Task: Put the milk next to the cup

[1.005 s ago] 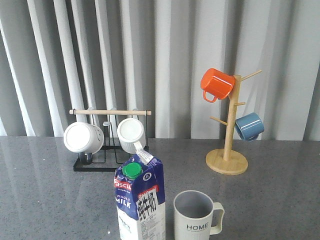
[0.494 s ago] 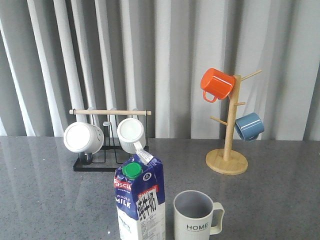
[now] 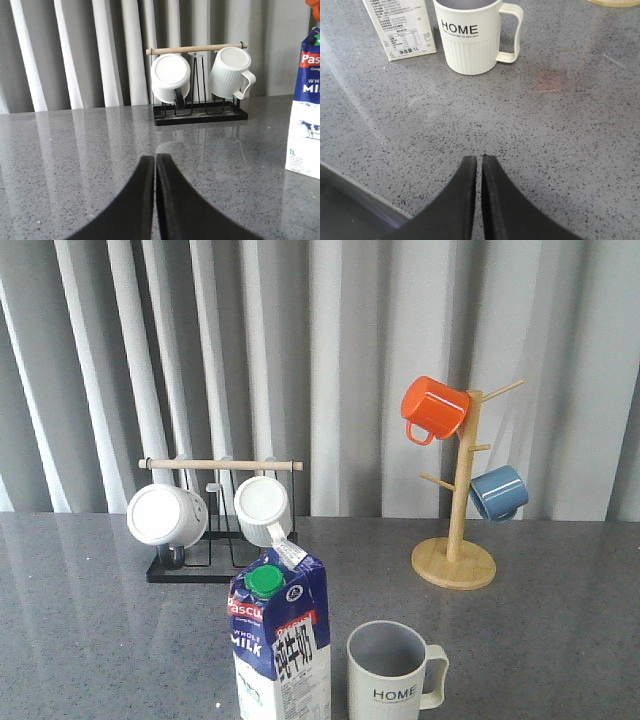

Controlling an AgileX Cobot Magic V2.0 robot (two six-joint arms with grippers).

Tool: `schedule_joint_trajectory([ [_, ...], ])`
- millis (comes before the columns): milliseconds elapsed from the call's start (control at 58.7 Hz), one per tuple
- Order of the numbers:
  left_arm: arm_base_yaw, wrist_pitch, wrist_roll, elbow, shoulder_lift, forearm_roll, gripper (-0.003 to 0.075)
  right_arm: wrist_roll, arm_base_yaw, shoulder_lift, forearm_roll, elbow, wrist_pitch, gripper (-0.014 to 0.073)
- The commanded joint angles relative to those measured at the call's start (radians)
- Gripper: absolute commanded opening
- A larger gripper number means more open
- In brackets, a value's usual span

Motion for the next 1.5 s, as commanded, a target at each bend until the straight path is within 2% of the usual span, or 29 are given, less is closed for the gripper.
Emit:
schedule_joint_trajectory([
  [0,0.003,-0.068,-0.012,-0.021,-0.010,-0.003,-0.0007,-0.005,-0.003,-0.001,0.006,-0.029,-0.056,0.0024],
  [239,0.003,-0.068,-0.012,-0.021,-0.010,-0.003,-0.0007,-0.015,-0.003,0.001,-0.005,-0.028,-0.053,0.0024],
  [307,0.003,-0.068,-0.012,-0.021,-0.010,-0.003,-0.0007,-0.018,-0.003,-0.005,-0.043,-0.023,-0.086,0.0024],
  [409,0.003,-0.068,-0.012,-0.021,-0.010,-0.003,-0.0007,-0.002,-0.024,-0.049,-0.084,0.037,-0.266,0.0024],
  [511,0.003,-0.068,-0.012,-0.021,-0.010,-0.003,-0.0007,0.009,-0.091,-0.141,-0.076,0.163,-0.482,0.0024],
  [631,0.003,-0.068,-0.012,-0.021,-0.010,-0.003,-0.0007,0.051,-0.168,-0.261,-0.074,0.297,-0.611,0.0024],
  [767,0.003,-0.068,-0.012,-0.021,-0.010,-0.003,-0.0007,0.071,-0.214,-0.361,-0.085,0.400,-0.597,0.0024],
  [886,0.003,-0.068,-0.012,-0.021,-0.010,-0.003,-0.0007,0.087,-0.214,-0.416,-0.133,0.460,-0.587,0.0024],
  [1108,0.003,-0.068,-0.012,-0.021,-0.010,-0.003,-0.0007,0.095,-0.223,-0.462,-0.267,0.459,-0.534,0.0024],
  [1329,0.003,-0.068,-0.012,-0.021,-0.010,-0.003,-0.0007,0.200,-0.387,-0.545,-0.267,0.459,-0.486,0.0024],
  [1483,0.003,-0.068,-0.012,-0.021,-0.010,-0.003,-0.0007,0.225,-0.377,-0.579,-0.260,0.459,-0.432,0.0024],
])
